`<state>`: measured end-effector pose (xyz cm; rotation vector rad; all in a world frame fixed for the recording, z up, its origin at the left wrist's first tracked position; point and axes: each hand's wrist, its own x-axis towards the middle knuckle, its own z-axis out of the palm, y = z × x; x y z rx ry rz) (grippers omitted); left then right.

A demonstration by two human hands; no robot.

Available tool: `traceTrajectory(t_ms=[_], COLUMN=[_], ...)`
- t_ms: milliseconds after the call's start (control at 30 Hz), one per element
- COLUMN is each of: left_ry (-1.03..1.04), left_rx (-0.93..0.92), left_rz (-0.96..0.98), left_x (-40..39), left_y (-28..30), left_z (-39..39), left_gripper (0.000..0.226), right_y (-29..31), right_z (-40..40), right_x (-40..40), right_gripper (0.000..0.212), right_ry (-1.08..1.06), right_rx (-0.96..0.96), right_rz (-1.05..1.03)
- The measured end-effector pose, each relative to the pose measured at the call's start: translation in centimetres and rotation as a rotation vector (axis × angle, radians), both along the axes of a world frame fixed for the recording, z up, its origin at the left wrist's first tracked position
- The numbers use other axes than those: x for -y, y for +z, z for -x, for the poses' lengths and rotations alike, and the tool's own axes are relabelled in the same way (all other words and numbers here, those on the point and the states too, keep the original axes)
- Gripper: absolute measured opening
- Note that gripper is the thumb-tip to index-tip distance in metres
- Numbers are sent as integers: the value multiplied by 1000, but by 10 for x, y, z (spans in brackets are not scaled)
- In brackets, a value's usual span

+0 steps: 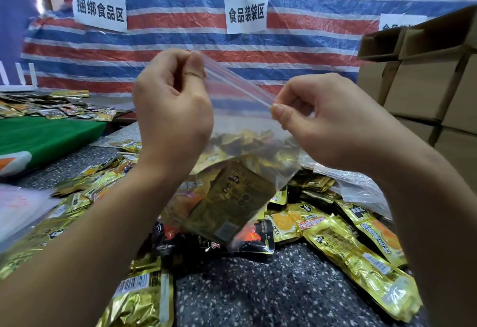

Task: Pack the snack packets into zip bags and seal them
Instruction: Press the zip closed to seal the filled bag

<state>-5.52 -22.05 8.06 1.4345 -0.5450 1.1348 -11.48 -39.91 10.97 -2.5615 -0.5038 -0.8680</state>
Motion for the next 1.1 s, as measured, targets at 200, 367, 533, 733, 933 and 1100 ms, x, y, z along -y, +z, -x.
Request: traceTrajectory(t_ms=[200,367,533,733,933,1100], left_ry=[52,29,7,-49,-56,-98], left_rx=[6,-18,-43,-67,-52,-63], left_rz=[42,51,58,69,57,39], left_x=[-15,-14,-14,-12,-15,-13], left_y=[6,5,4,4,4,4], left_z=[-9,-13,-18,-21,-22,-23], left_gripper=[26,24,26,26,26,26], right_y=[2,2,1,2,1,-1], right_z=[1,0,-3,-3,-6,-6], right_x=[8,10,10,15,17,17], right_gripper=[21,23,24,19,16,18], right_ry=[-25,-7,29,109,179,188], right_rx=[-35,-31,-49,-105,-90,-61], right_rz=[36,41,42,65,30,16])
